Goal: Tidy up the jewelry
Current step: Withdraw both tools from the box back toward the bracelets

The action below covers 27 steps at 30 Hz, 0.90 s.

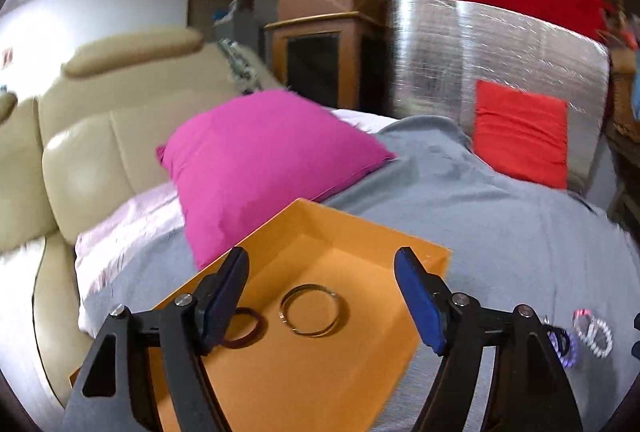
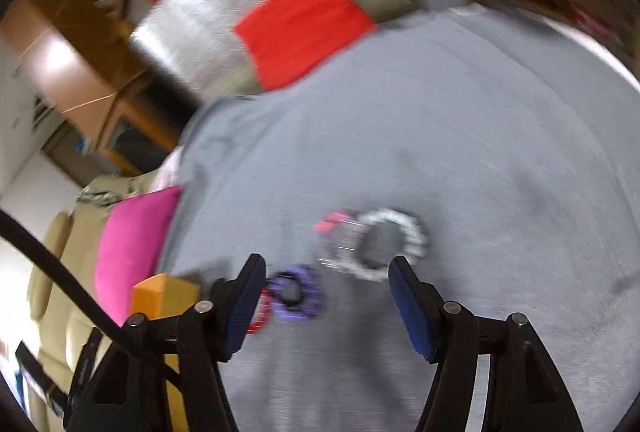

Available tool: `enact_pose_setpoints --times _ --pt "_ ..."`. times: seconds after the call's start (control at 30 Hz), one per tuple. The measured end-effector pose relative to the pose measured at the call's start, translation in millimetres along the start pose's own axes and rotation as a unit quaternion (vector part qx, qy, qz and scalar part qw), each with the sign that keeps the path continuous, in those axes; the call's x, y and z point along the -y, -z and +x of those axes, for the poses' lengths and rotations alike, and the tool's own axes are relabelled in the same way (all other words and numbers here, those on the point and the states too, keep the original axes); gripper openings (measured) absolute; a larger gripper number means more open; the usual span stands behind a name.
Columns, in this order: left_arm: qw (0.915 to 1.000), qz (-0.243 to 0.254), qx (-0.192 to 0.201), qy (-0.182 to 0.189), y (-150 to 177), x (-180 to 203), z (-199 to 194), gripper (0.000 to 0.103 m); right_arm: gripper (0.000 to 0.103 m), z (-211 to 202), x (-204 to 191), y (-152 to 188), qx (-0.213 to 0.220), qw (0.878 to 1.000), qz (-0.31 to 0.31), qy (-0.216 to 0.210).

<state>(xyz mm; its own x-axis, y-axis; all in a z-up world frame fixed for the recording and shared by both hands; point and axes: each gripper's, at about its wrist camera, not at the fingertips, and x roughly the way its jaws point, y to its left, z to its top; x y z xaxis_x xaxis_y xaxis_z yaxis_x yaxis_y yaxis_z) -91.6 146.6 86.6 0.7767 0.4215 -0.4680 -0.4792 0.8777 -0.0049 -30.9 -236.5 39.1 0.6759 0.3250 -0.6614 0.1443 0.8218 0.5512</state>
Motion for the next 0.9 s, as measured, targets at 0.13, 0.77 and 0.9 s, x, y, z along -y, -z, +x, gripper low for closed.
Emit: enact_pose_setpoints --times 0.13,0.77,0.9 --pt "0.9994 0.033 0.015 0.003 1 23 -6 0.076 0.066 -4 25 -15 0.000 0.999 0.032 0.004" --pt "0.9944 0.096 -0.008 0.044 20 87 -9 0.077 0.066 4 45 0 -0.064 0.996 0.050 -0.036" --pt "0.9921 0.106 -0.032 0.059 26 95 -4 0.077 0.066 17 32 7 -0.083 0.995 0.038 -0.043"
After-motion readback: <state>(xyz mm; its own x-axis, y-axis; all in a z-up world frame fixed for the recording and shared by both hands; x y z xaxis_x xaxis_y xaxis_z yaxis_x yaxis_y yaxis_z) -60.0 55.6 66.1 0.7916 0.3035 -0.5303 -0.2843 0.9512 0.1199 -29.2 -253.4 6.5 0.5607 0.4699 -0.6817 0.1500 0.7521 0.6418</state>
